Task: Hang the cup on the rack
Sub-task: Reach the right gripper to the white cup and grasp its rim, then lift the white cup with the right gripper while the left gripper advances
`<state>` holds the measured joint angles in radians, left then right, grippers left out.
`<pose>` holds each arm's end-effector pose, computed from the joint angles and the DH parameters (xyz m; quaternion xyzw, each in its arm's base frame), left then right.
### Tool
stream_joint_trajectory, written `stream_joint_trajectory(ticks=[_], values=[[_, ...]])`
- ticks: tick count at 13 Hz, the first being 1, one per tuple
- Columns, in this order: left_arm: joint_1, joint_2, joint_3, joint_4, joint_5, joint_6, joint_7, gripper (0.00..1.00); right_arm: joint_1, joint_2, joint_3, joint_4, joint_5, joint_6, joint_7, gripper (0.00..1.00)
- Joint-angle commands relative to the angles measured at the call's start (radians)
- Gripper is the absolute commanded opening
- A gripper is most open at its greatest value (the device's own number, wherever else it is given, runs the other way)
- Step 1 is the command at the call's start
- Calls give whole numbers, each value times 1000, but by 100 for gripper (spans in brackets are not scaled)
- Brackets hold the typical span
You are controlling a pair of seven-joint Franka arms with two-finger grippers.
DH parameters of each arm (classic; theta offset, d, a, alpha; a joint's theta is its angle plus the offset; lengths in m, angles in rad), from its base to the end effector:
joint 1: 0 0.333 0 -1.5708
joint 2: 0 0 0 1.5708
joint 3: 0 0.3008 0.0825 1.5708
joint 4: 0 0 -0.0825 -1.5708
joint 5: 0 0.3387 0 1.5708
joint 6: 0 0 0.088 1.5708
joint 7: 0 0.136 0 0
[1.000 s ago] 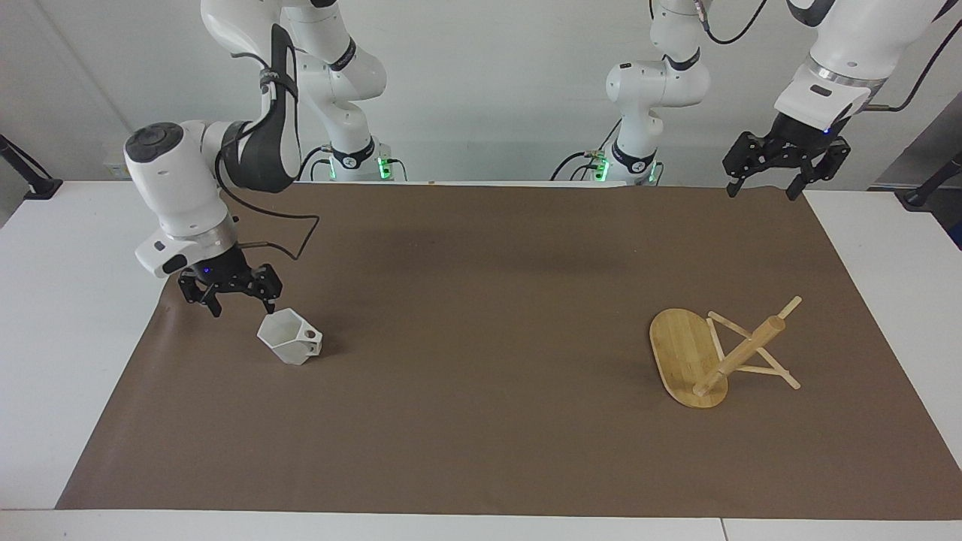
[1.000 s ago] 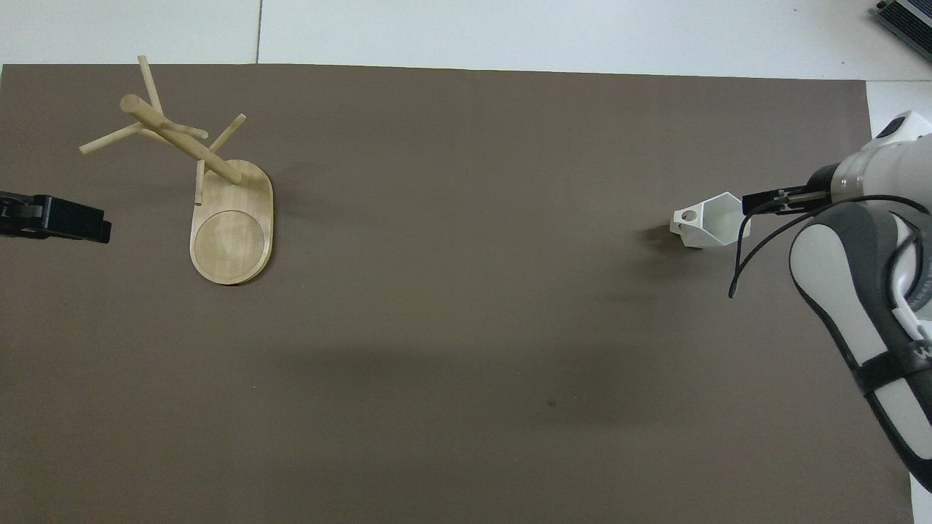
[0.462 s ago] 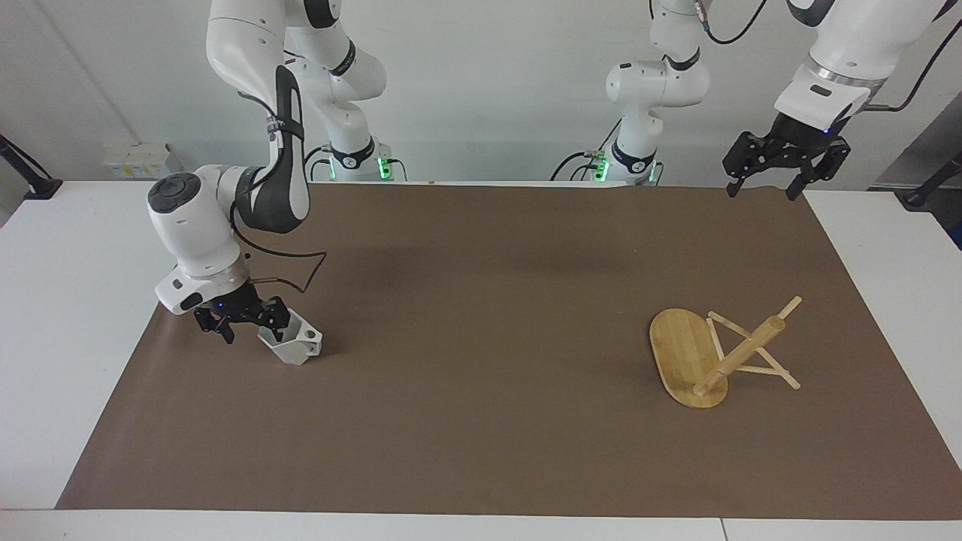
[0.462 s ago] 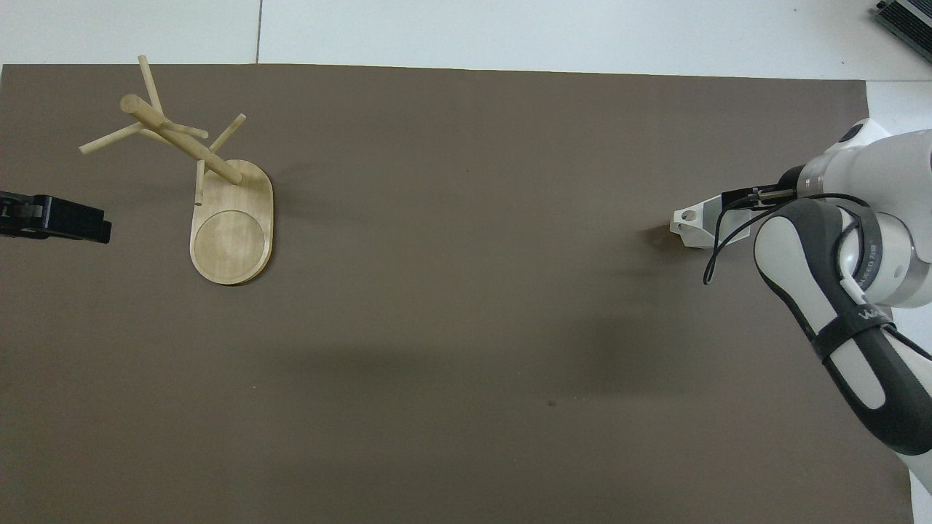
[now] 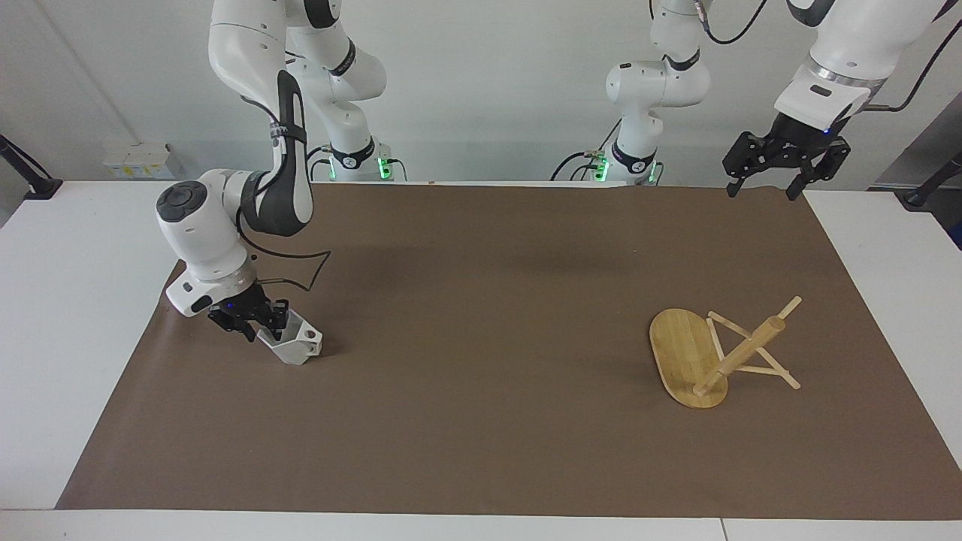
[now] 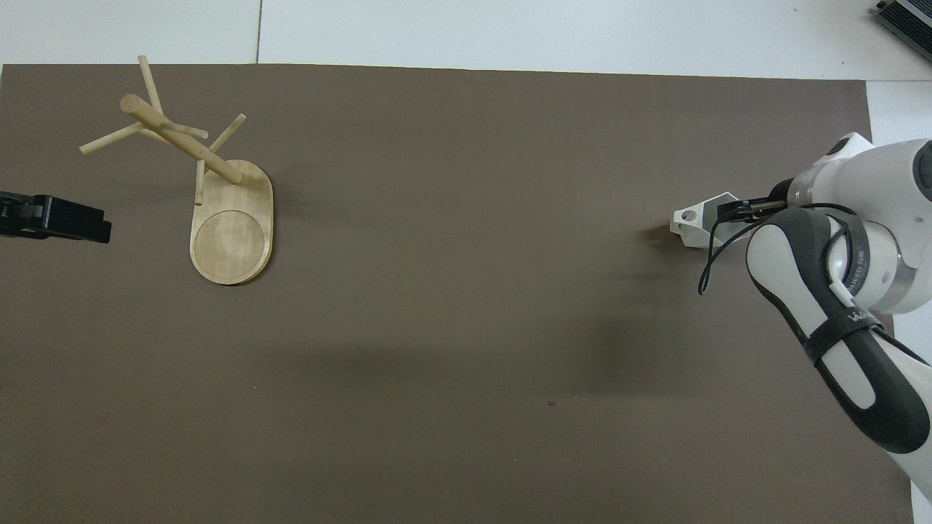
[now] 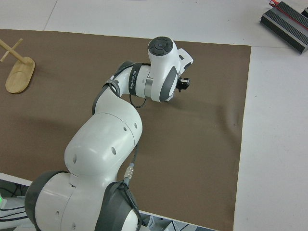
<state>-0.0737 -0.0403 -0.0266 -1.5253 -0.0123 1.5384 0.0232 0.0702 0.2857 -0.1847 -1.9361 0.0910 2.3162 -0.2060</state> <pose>0.4931 -0.0516 0.6170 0.9977 -0.0621 0.0265 0.0066 0.5809 -0.0587 0.3343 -0.9985 -0.0215 -0.0510 0.0011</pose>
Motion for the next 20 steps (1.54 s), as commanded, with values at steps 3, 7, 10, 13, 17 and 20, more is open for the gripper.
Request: stream_joint_trajectory(ticks=[3,7,10,13,17,20], values=[[-8,-24,5,-30,-12,6,11,100,-7,-22,4,-9,27,-15,-12,0],[-2,-23,8,-29,-12,14,11,100,-6,-17,5,8,27,-18,20,0],[9,-24,16,-30,-11,0,9,100,-3,-23,13,49,146,-104,28,0],[9,-24,17,-32,-9,-1,10,100,3,-49,36,227,287,-363,25,0],[5,-36,11,-61,-14,40,26,100,3,-86,131,370,508,-500,31,0],[8,-76,16,-163,-127,164,160,100,5,-114,197,370,698,-488,33,0]])
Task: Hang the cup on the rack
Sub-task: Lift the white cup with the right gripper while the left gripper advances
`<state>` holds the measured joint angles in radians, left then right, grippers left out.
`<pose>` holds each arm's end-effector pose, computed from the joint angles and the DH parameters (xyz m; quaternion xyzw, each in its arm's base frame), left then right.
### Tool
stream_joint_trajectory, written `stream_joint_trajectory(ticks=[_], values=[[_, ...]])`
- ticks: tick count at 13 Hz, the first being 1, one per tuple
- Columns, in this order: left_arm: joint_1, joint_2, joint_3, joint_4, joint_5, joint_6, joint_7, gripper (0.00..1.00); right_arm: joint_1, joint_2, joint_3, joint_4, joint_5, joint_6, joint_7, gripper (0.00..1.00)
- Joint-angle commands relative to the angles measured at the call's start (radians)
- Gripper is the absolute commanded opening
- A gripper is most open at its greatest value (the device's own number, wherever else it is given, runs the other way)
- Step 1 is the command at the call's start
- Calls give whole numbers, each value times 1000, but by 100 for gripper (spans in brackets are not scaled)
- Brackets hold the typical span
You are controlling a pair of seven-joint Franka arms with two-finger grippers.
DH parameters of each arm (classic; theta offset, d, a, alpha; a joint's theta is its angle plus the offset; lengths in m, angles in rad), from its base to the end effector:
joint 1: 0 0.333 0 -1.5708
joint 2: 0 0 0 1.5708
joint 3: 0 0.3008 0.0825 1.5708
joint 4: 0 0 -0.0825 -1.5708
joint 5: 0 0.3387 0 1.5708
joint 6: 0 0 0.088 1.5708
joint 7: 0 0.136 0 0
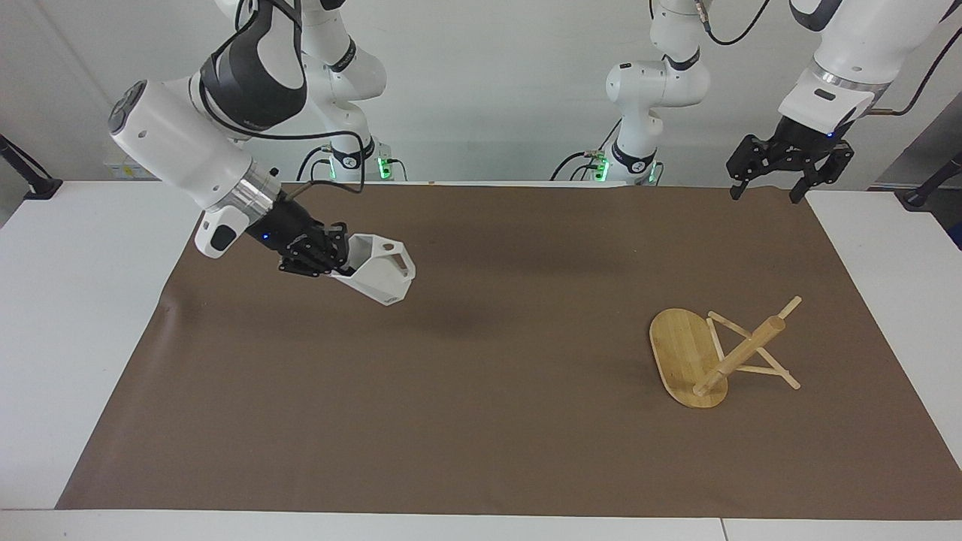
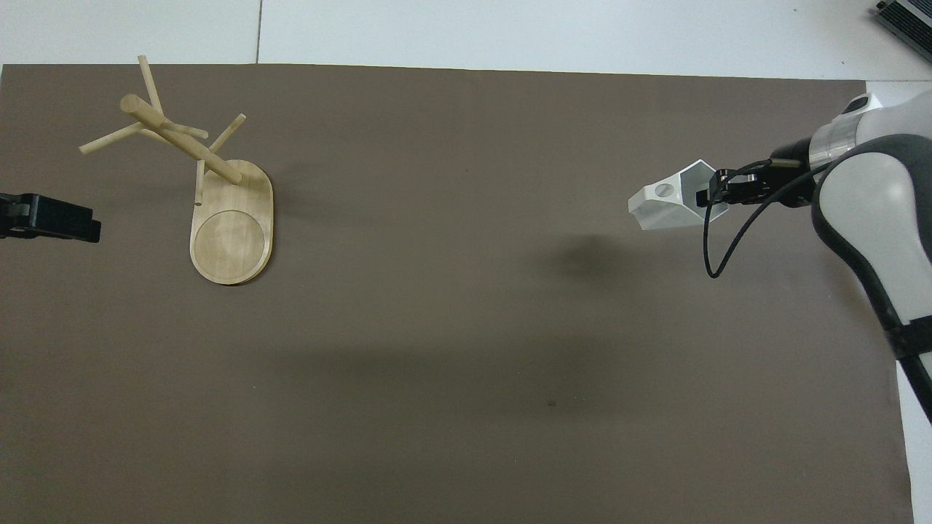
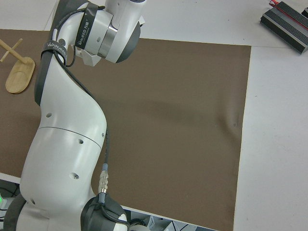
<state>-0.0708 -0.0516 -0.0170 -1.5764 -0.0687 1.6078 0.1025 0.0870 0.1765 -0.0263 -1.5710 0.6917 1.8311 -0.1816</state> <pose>0.4976 -0.0532 0.6077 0.9940 -0.0950 0.0417 0.0336 0.5800 0.1059 0.5325 -0.9427 -0.0410 -0.0592 0.3258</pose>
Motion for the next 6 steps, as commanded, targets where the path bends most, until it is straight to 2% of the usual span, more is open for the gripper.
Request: stream_joint_trajectory(ticks=[1,3,6], values=[[2,-79,3,-151,-85,134,107,100,-10,-5,64,8,138,5,8,0],[-10,-91,-3,-201,-129,208,156,100,-7,-6,118,6,157,7,7,0],[-38,-116,-3,-292,-178,343,349,100,-6,-5,215,8,167,26,20,0]])
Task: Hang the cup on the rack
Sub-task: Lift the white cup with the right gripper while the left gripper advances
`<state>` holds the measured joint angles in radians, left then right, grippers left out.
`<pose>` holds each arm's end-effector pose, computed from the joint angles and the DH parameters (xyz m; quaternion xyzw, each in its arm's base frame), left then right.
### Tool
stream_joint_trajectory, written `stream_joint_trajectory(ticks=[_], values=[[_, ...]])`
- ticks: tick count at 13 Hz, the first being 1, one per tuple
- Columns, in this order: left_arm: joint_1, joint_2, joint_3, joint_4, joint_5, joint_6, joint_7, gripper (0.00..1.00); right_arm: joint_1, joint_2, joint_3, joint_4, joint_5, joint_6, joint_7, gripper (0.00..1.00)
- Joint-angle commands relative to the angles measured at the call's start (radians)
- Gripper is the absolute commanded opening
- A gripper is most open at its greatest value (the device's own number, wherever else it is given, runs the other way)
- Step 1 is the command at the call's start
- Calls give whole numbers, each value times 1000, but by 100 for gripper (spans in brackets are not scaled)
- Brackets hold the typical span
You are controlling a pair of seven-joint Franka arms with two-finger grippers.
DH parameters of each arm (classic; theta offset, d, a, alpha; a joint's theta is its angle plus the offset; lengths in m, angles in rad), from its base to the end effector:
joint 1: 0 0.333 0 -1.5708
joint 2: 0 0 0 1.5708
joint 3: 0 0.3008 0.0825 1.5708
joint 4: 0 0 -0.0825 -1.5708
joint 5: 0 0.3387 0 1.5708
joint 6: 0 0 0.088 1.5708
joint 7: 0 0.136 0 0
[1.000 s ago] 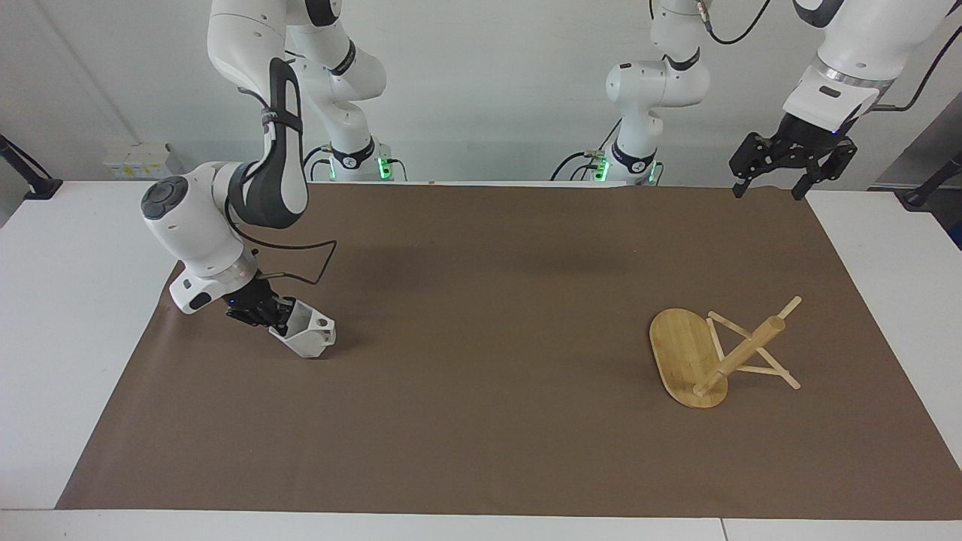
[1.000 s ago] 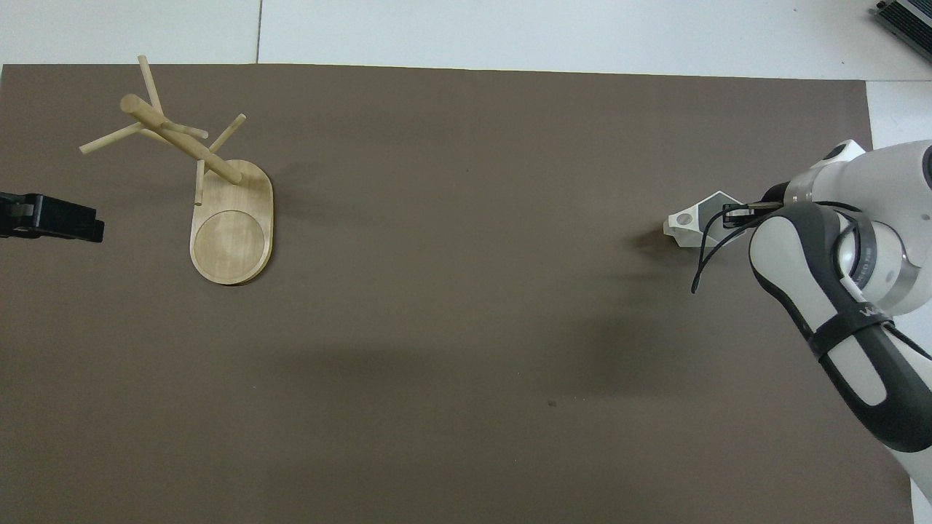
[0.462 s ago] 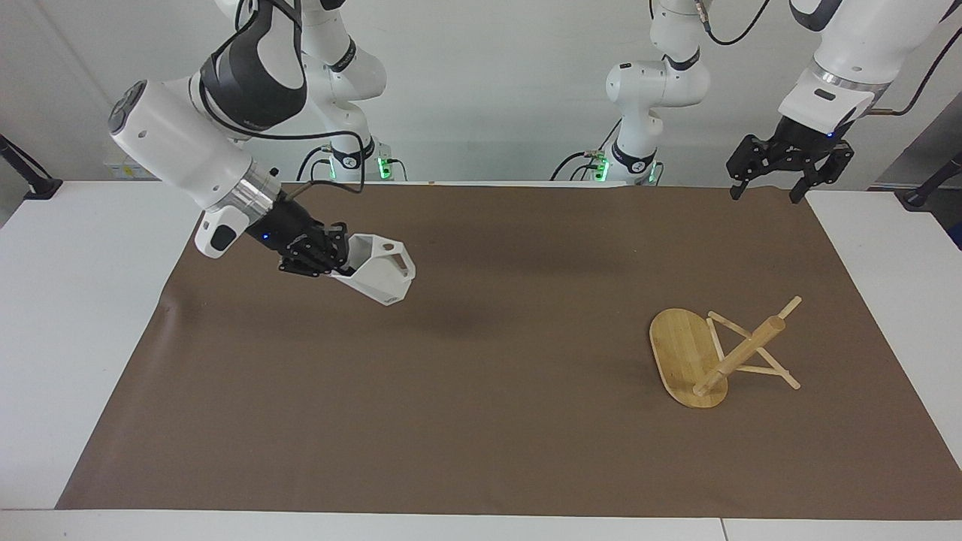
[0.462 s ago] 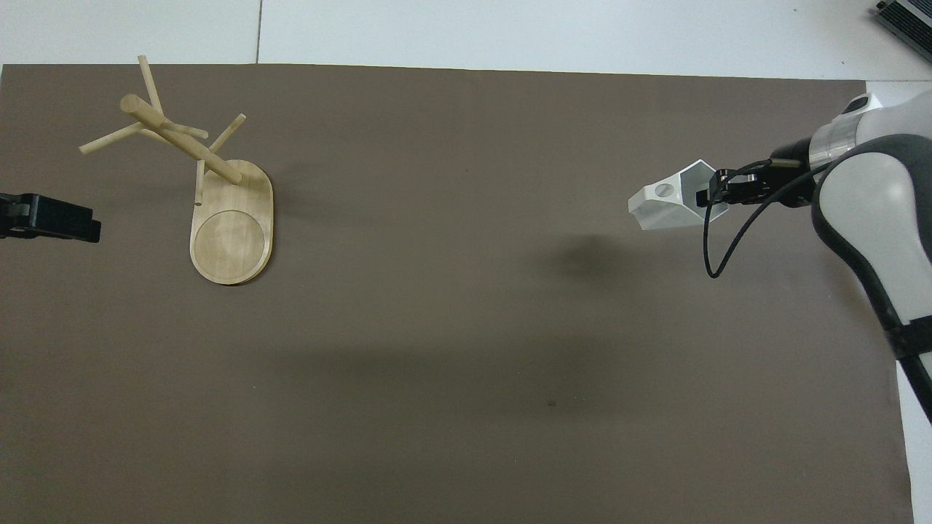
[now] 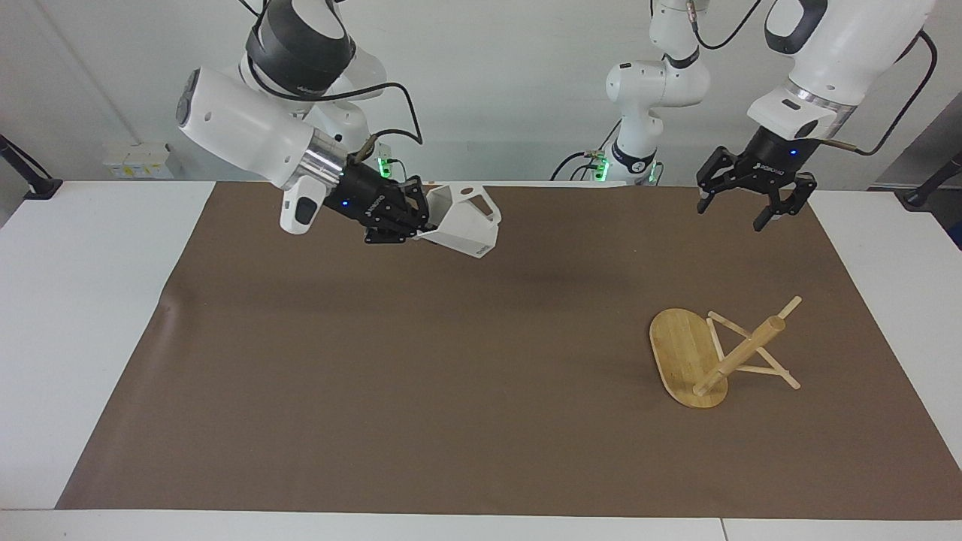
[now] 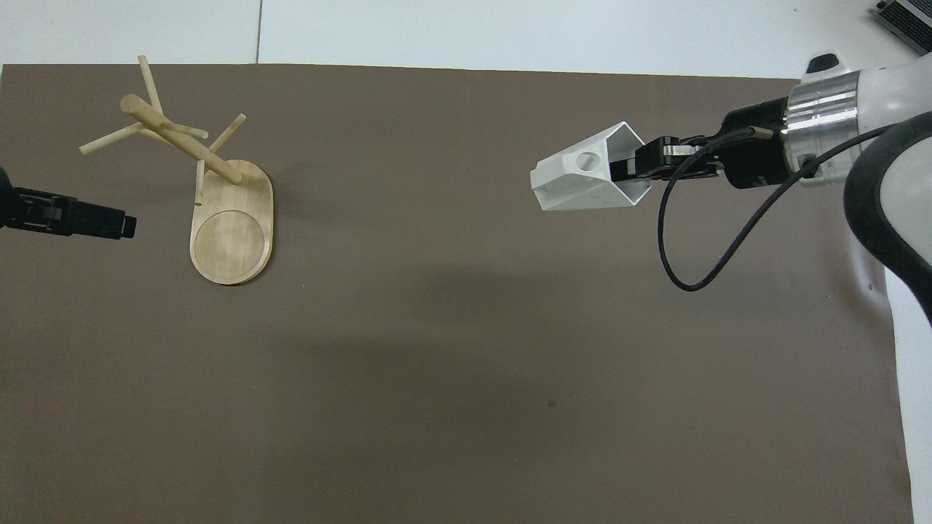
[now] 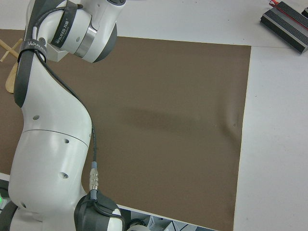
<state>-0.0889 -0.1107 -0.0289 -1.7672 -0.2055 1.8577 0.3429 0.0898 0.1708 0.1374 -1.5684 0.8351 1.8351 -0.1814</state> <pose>0.5008 -0.0817 0.5807 0.9680 -0.2076 0.1104 0.0874 0.5548 0.2043 0.5509 -0.9072 -0.0979 -0.0346 0.4076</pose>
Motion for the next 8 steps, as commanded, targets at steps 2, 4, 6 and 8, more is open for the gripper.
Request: stream_joint_trajectory(ticks=[2,4,6,8], values=[[-22,-61,7,-126,-60,162,241,100,-5,12,111,4,19,70,77,0],[-25,-60,9,-127,-89,193,389,100,16,25,137,4,13,139,144,0],[-22,-61,11,-127,-162,195,604,100,27,35,160,4,10,177,154,0],[-28,-75,7,-135,-236,91,652,100,39,42,182,2,4,211,175,0]])
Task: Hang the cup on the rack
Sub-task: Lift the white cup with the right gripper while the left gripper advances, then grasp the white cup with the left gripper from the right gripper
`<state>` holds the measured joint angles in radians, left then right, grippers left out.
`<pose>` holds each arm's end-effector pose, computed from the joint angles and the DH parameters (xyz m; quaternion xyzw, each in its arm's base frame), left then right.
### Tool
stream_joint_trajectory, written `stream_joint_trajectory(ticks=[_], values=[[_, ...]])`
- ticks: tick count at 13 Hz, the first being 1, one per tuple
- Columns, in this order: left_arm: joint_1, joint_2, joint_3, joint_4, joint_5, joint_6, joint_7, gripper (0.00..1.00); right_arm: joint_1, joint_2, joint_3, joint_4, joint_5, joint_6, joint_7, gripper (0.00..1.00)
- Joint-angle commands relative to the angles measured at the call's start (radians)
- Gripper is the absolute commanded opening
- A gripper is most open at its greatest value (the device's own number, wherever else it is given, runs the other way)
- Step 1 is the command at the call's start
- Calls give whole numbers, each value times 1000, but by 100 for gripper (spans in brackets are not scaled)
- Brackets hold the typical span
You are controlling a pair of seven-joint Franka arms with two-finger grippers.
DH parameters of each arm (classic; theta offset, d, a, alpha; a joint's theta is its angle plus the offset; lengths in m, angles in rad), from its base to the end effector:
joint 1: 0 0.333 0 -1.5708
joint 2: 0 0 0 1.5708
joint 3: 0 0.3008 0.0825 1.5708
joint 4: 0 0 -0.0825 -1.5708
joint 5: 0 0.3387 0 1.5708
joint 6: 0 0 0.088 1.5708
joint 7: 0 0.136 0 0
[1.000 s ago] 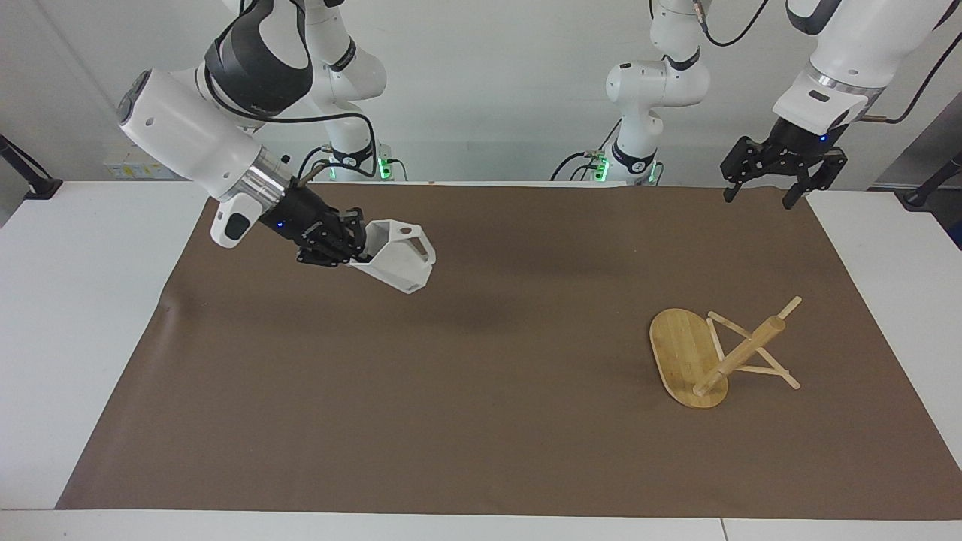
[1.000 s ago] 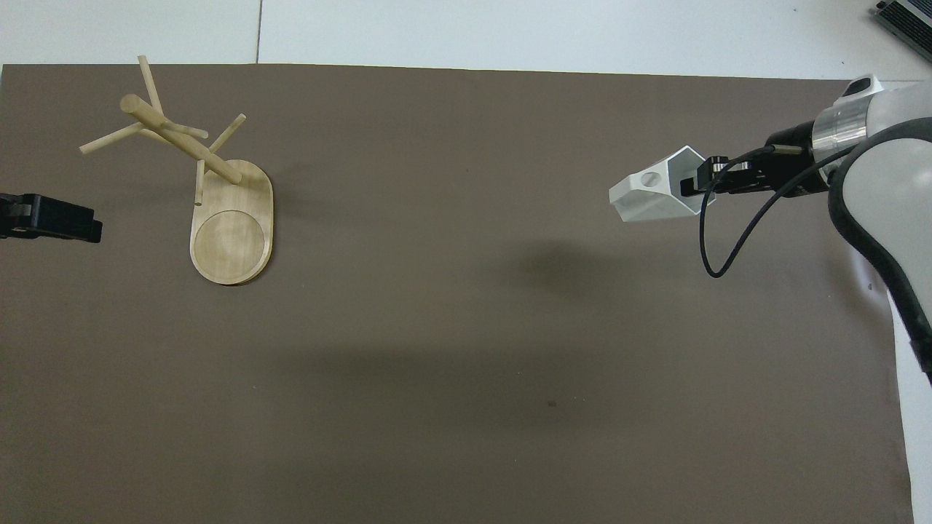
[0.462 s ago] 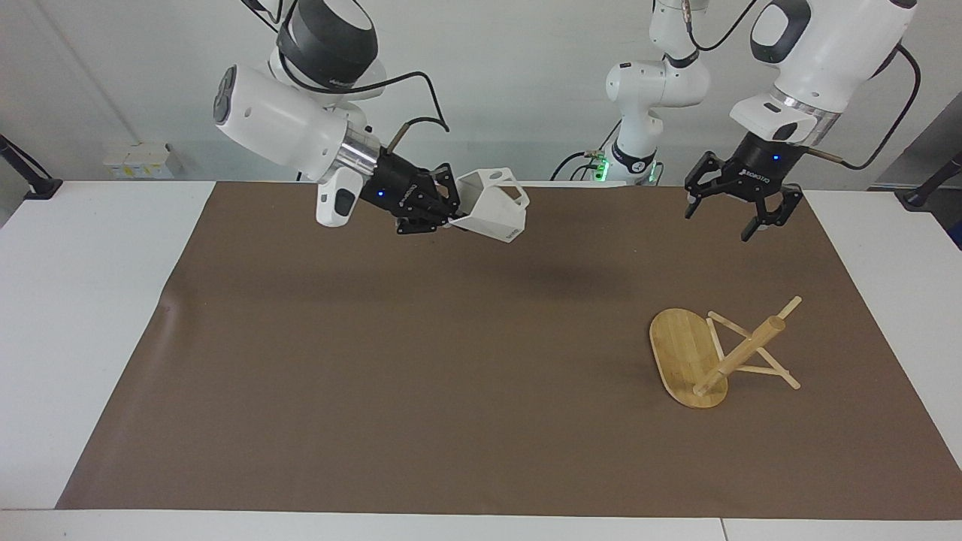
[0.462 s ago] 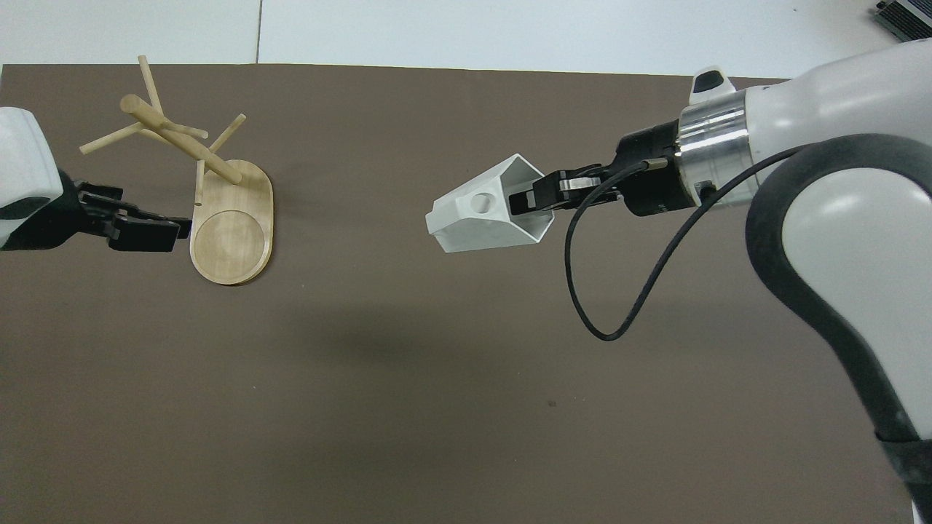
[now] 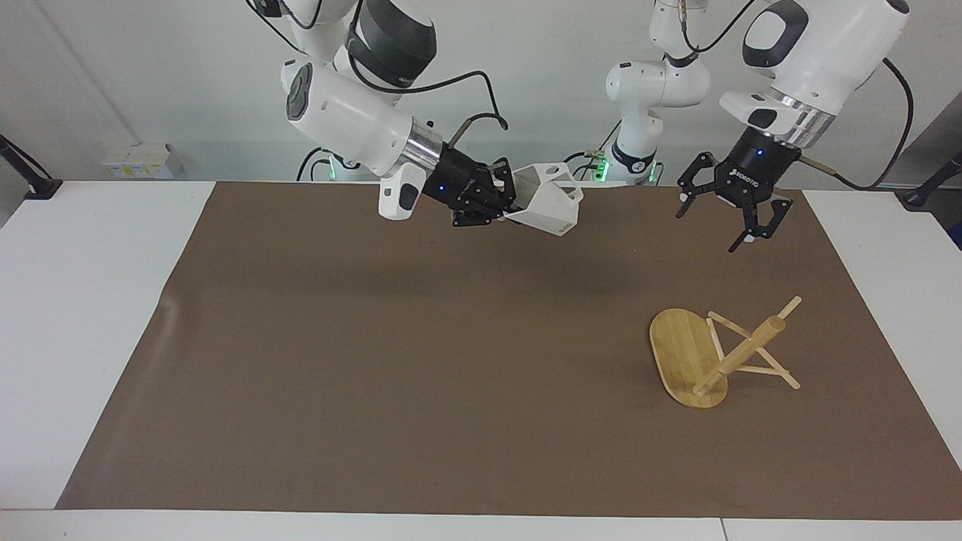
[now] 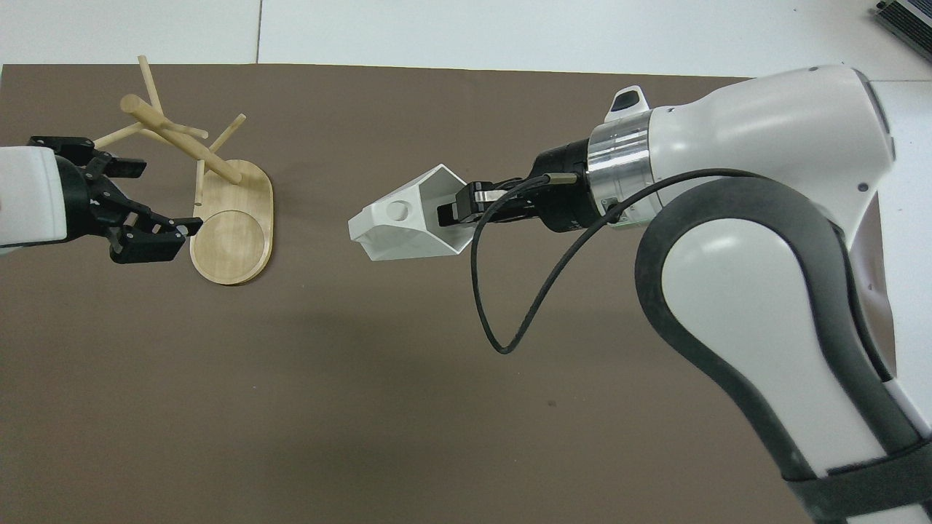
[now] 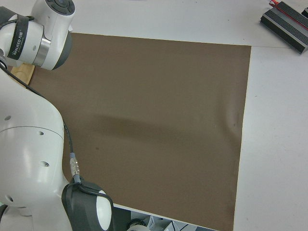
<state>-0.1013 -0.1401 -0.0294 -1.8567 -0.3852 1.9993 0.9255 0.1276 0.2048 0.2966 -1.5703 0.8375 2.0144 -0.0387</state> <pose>0.5014 -0.0998 0.5749 0.8669 -0.4431 0.1979 0.1138 0.5387 0.2948 0.5478 -0.9011 -0.0750 -0.0293 0.4260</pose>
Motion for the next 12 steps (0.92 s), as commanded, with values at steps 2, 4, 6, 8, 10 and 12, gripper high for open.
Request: stream_joint_trajectory(ticks=[2,4,6,8,10,12], values=[[-64,-62,9,-68,-119,-50,200,100,17,14,44,4,-37,70,66,0],[-104,-81,9,-102,-165,-7,277,100,18,21,53,3,-66,81,79,0],[-152,-105,9,-160,-182,68,332,100,18,19,56,-4,-74,81,79,0],[-189,-145,9,-246,-224,153,335,100,18,21,56,-7,-81,79,80,0],[-239,-170,9,-295,-254,223,334,100,18,21,56,-7,-84,79,80,0],[-273,-174,9,-312,-261,285,331,100,18,21,56,-7,-84,79,80,0]])
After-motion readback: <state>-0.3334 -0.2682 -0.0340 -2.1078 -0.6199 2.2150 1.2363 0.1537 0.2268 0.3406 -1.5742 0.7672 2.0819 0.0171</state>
